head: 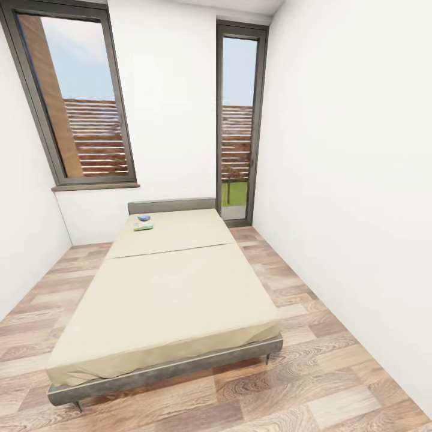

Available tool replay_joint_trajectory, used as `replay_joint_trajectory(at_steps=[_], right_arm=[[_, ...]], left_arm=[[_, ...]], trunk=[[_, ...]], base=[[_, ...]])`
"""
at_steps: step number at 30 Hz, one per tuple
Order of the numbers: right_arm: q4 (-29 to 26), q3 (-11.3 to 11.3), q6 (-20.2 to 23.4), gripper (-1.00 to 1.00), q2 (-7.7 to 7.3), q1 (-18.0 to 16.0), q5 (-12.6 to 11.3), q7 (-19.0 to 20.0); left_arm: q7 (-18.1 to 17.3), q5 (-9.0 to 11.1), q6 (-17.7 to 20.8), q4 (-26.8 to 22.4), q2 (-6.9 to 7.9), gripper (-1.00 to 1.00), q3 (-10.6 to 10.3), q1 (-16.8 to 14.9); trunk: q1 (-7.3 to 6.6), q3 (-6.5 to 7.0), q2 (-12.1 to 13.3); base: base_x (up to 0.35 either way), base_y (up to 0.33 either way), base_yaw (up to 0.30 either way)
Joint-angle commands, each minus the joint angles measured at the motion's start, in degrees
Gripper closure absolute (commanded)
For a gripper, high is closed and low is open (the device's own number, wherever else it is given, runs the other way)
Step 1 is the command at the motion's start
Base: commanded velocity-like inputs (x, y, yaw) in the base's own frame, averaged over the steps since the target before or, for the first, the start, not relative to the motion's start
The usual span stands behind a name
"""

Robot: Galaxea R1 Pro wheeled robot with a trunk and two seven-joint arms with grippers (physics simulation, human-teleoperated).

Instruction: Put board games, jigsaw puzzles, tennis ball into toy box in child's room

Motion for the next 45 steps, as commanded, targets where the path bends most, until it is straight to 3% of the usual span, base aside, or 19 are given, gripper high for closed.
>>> replay_joint_trajectory(at_steps=[1, 18, 31, 37, 45], right_arm=[[-0.1, 0.0, -0.1, -1.0, -0.03, -0.2, 0.0, 0.1], [-0.9, -0.2, 0.0, -1.0, -0.45, -1.1, -0.1, 0.1], [-2.3, -0.2, 0.5, -1.0, -0.56, -3.7, -0.2, -0.1], [-2.5, -0.2, 0.8, -1.0, -0.61, -6.3, -0.2, -0.1], [-2.6, -0.2, 3.6, -1.0, -0.61, -10.3, -0.2, -0.2]], left_arm=[[0.0, -0.1, 0.0, 0.0, 0.06, -1.0, 0.0, 0.1], [-0.1, -0.2, -0.1, 0.4, 0.31, -1.0, 0.2, -1.2], [-0.1, 0.0, 0.3, 0.4, 0.06, -1.0, 0.6, -3.8], [-0.1, 0.0, 0.3, 0.4, 0.09, -1.0, 2.0, -5.1], [-0.1, 0.0, 0.4, 0.4, 0.37, -1.0, 6.1, -8.1]], trunk=[[0.0, -0.04, 0.0], [0.0, -0.04, 0.0], [0.0, -0.04, 0.0], [0.0, -0.04, 0.0], [0.0, -0.04, 0.0]], base=[[0.0, 0.0, 0.0], [0.0, 0.0, 0.0], [0.0, 0.0, 0.0], [0.0, 0.0, 0.0], [0.0, 0.0, 0.0]])
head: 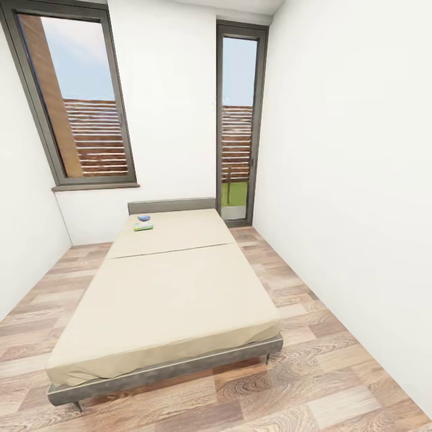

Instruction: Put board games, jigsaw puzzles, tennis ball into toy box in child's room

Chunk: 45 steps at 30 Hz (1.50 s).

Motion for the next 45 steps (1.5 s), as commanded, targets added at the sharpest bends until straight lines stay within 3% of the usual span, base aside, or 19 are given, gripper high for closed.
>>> replay_joint_trajectory(at_steps=[1, 7, 10, 15, 20, 22, 29, 34, 45], right_arm=[[-0.1, 0.0, 1.4, -1.0, 0.04, -0.9, 0.0, 0.0], [-0.2, 0.0, 6.0, -1.0, 0.33, -5.5, 0.1, 0.0], [-0.2, 0.0, 7.1, -1.0, 0.41, -6.9, 0.1, 0.0], [-0.2, 0.0, 10.1, -1.0, 0.79, -12.7, 0.1, 0.0], [-0.2, 0.0, 11.0, -1.0, 1.07, -15.5, 0.1, 0.0], [-0.2, 0.0, 11.6, -1.0, 1.41, -18.3, 0.1, 0.0], [-0.2, 0.0, 13.3, -1.0, 2.11, -23.0, 0.2, -0.1], [-0.2, 0.0, 16.2, -1.0, 3.03, -27.2, 0.0, -0.7], [-0.2, -0.2, 18.3, -1.0, 4.22, -32.9, -0.4, -3.7]], left_arm=[[0.0, 0.0, 0.2, 0.0, 0.02, -1.0, 1.4, -0.7], [-0.2, 0.0, 1.8, 0.0, -0.02, -1.0, 4.2, -4.1], [-0.3, 0.0, 2.7, 0.0, -0.03, -1.0, 4.7, -5.2], [-0.6, 0.0, 7.0, 0.0, -0.14, -1.0, 5.7, -9.3], [-0.7, 0.0, 8.7, 0.0, -0.19, -1.0, 6.0, -11.4], [-0.7, 0.1, 9.8, 0.0, -0.22, -1.0, 6.3, -13.4], [-0.8, 0.1, 10.9, 0.0, -0.25, -1.0, 8.7, -16.5], [-1.0, 0.0, 11.4, 0.0, -0.16, -1.0, 12.1, -19.6], [-1.0, 0.0, 11.9, 0.0, -0.34, -1.0, 14.7, -25.5]], trunk=[[0.0, -0.06, 0.0], [0.0, -0.06, 0.0], [0.0, -0.06, 0.0], [0.0, -0.06, 0.0], [0.0, -0.06, 0.0], [0.0, -0.06, 0.0], [0.0, -0.06, 0.0], [0.0, -0.06, 0.0], [0.0, -0.06, 0.0]], base=[[0.0, 0.0, 0.0], [0.0, 0.0, 0.0], [0.0, 0.0, 0.0], [0.0, 0.0, 0.0], [0.0, 0.0, 0.0], [0.0, 0.0, 0.0], [0.0, 0.0, 0.0], [0.0, 0.0, 0.0], [0.0, 0.0, 0.0]])
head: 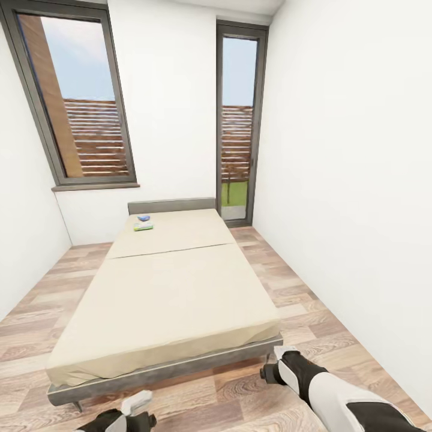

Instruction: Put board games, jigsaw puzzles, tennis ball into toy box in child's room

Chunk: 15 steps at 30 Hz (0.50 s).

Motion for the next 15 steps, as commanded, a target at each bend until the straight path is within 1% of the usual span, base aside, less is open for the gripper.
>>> replay_joint_trajectory(at_steps=[1, 2, 3, 4, 5, 7, 8, 10, 11, 12, 13, 15], right_arm=[[-0.1, -0.1, 0.5, -1.0, 0.1, -0.7, -0.1, -0.5], [-0.1, -0.1, 0.6, -1.0, 0.16, -1.3, -0.1, -0.7], [-0.1, -0.1, 0.6, -1.0, 0.16, -1.3, -0.1, -0.7], [-0.2, -0.1, 0.7, -1.0, 0.26, -1.8, -0.2, -0.8], [-0.2, -0.1, 0.7, -1.0, 0.26, -1.8, -0.2, -0.8], [-0.9, -0.1, 0.9, -1.0, 0.38, -2.9, -0.2, -1.0], [-0.9, -0.1, 0.9, -1.0, 0.38, -2.9, -0.2, -1.0], [-2.1, -0.1, 1.1, -1.0, 0.43, -3.8, -0.2, -1.1], [-2.1, -0.1, 1.1, -1.0, 0.43, -3.8, -0.2, -1.1], [-2.8, -0.1, 1.1, -1.0, 0.43, -4.1, -0.2, -1.2], [-2.8, -0.1, 1.1, -1.0, 0.43, -4.1, -0.2, -1.2], [-4.0, 0.0, 1.2, -1.0, 0.24, -4.4, -0.2, -1.2]], left_arm=[[-0.1, 0.0, 0.6, -0.1, -0.09, -1.0, 0.4, -1.1], [0.0, 0.0, 0.9, -0.1, -0.19, -1.0, 0.6, -2.3], [0.0, 0.0, 0.9, -0.1, -0.19, -1.0, 0.6, -2.3], [0.0, 0.0, 1.4, -0.1, -0.3, -1.0, 0.7, -3.4], [0.0, 0.0, 1.4, -0.1, -0.3, -1.0, 0.7, -3.4], [0.1, 0.0, 2.4, -0.1, -0.48, -1.0, 0.9, -5.8], [0.1, 0.0, 2.4, -0.1, -0.48, -1.0, 0.9, -5.8], [0.1, 0.1, 3.1, -0.1, -0.66, -1.0, 1.2, -8.1], [0.1, 0.1, 3.1, -0.1, -0.66, -1.0, 1.2, -8.1], [0.2, 0.0, 3.4, -0.1, -0.83, -1.0, 1.4, -9.2], [0.2, 0.0, 3.4, -0.1, -0.83, -1.0, 1.4, -9.2], [0.2, 0.0, 3.8, -0.2, -1.32, -1.0, 1.8, -11.2]], trunk=[[0.0, -0.06, 0.0], [0.0, -0.06, 0.0], [0.0, -0.06, 0.0], [0.0, -0.06, 0.0], [0.0, -0.06, 0.0], [0.0, -0.06, 0.0], [0.0, -0.06, 0.0], [0.0, -0.06, 0.0], [0.0, -0.06, 0.0], [0.0, -0.06, 0.0], [0.0, -0.06, 0.0], [0.0, -0.06, 0.0]], base=[[0.0, 0.0, 0.0], [0.0, 0.0, 0.0], [0.0, 0.0, 0.0], [0.0, 0.0, 0.0], [0.0, 0.0, 0.0], [0.0, 0.0, 0.0], [0.0, 0.0, 0.0], [0.0, 0.0, 0.0], [0.0, 0.0, 0.0], [0.0, 0.0, 0.0], [0.0, 0.0, 0.0], [0.0, 0.0, 0.0]])
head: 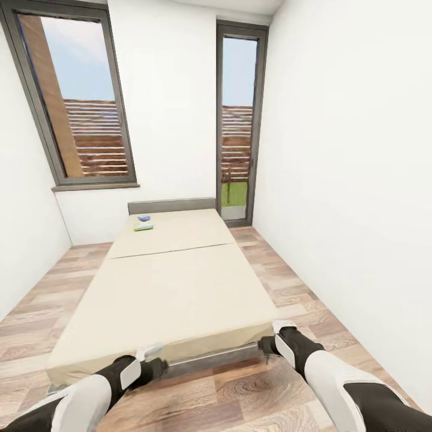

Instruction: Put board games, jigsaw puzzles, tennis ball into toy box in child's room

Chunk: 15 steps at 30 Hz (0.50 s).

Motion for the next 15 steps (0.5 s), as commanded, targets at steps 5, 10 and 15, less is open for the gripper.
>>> replay_joint_trajectory(at_steps=[5, 10, 15], right_arm=[[-1.5, 0.2, 0.4, -1.0, -0.2, -0.2, -0.1, 0.5], [-2.2, 0.4, 0.4, -1.0, -0.33, -0.2, 0.2, 3.0], [-2.7, 0.5, 0.4, -1.0, -0.39, -0.3, 0.4, 7.7]], left_arm=[[-0.3, 0.0, 0.6, -1.2, -0.9, -1.0, 0.5, -1.9], [-0.3, 0.0, 0.6, -3.2, -2.6, -1.0, 0.6, -2.6], [-0.1, 0.1, 0.6, -5.2, -5.19, -1.0, 0.7, -2.7]], trunk=[[0.0, -0.07, 0.0], [0.0, -0.07, 0.0], [0.0, -0.07, 0.0]], base=[[0.0, 0.0, 0.0], [0.0, 0.0, 0.0], [0.0, 0.0, 0.0]])
